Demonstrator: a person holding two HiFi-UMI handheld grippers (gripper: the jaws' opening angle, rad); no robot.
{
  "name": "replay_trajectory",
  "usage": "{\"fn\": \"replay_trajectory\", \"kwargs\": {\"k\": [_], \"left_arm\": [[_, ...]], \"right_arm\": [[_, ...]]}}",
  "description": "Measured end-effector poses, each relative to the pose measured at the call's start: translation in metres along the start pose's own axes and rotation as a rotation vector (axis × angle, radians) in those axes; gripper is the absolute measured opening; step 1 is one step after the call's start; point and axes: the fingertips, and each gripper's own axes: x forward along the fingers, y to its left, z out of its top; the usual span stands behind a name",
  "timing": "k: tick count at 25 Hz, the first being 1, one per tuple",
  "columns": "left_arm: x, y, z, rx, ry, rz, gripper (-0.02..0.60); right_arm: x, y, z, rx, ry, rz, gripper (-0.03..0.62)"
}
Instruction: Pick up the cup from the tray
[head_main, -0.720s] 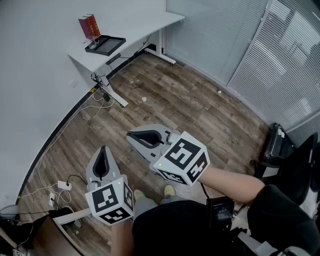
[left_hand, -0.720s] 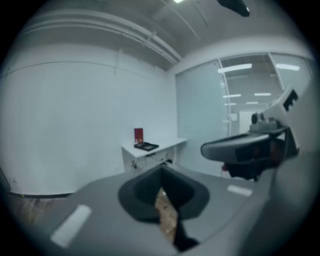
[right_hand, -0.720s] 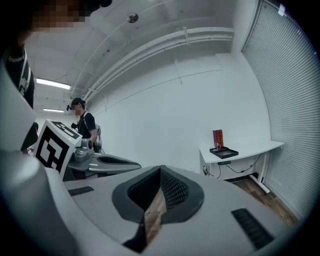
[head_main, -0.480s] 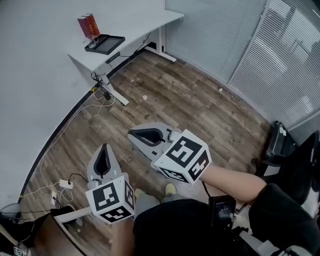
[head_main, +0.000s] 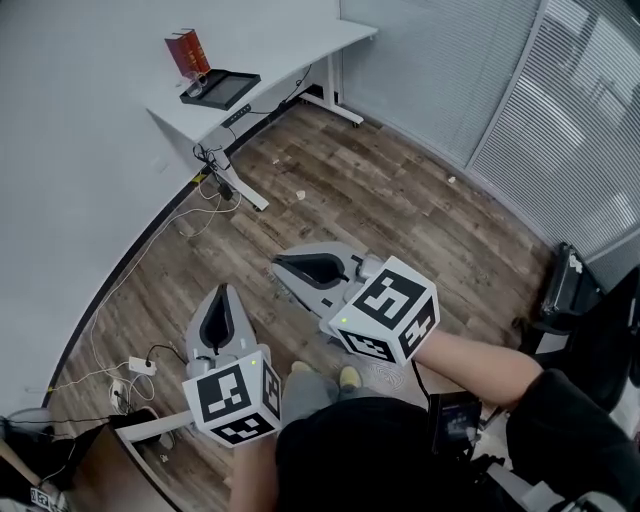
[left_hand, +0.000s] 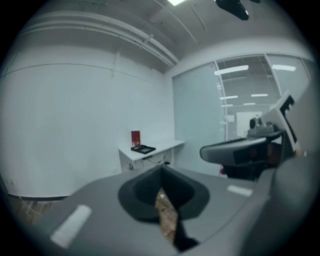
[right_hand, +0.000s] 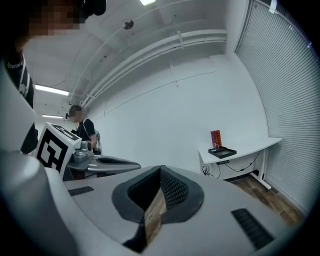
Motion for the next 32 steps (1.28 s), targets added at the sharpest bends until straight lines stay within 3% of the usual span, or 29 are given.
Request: {"fn": "replay_trajectory", "kwargs": {"k": [22, 32], "left_arm": [[0.01, 0.016, 0.0, 0.001, -0.017, -0.005, 0.0], [0.05, 0.03, 0.003, 0.0, -0.008, -0.02, 0.0]], "right_arm": [[0.018, -0.003, 0.004, -0.01, -0.009, 0.017, 0.003], [0.048, -0.038, 0.004, -0.003, 0.015, 0.005, 0.002]]}}
